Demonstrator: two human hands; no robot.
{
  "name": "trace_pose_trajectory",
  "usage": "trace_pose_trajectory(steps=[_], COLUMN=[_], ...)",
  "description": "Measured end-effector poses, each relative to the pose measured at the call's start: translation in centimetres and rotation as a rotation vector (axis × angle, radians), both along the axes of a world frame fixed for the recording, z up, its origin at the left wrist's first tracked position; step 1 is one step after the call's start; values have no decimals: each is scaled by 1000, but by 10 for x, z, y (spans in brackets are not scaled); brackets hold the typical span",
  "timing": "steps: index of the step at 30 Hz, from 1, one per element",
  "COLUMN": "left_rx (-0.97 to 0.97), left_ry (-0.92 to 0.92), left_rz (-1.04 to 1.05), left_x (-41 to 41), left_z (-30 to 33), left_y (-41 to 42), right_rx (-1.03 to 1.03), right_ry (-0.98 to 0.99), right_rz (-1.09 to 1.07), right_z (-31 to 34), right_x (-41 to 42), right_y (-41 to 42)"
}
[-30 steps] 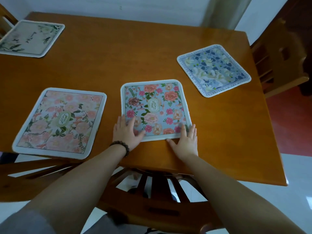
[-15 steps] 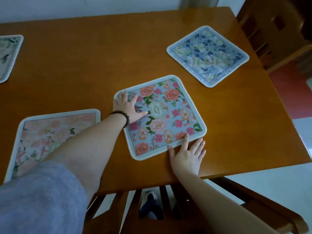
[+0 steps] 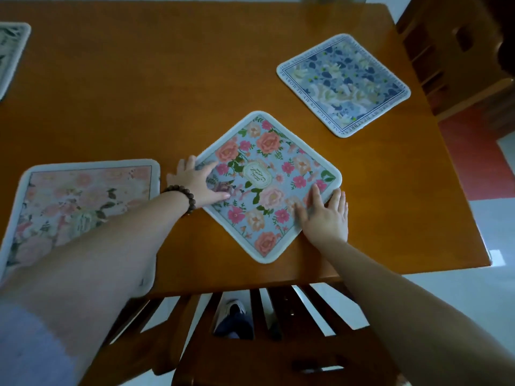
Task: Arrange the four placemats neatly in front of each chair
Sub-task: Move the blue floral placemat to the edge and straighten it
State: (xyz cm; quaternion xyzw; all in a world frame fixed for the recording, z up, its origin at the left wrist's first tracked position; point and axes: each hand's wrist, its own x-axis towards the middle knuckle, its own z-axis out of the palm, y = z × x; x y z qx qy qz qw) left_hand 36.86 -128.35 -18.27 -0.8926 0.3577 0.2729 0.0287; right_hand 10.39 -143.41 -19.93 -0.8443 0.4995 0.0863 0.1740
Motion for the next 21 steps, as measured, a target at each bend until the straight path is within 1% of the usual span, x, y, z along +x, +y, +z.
trace_pose_trajectory(steps=[2,6,8,10,12,15,18,21], left_rx=[-7,-32,-63,-81,-87,-154,-256,-227], left_ry=[-7,76,77,37,-6,-93,-152,-153], left_rz=[-4,21,-33,-133,-216,-211,-154,-152], left_x=[-23,-76,-100,-120,-133,-131,-108,-77], left_z=[3,11,14,15,15,17,17,10], left_y=[18,42,53,63,68,64,45,11], right_rx=[39,168,192,189,176,124,64,32], right_ry=[13,37,55,68,38,-41,-25,-27], right_rz=[40,106,167,248,273,180,87,-28], right_z=[4,13,16,19,22,26,27,24], right_x=[4,20,29,39,45,39,14,-16], right_y=[-27,-74,-94,-107,-108,-87,-51,-12])
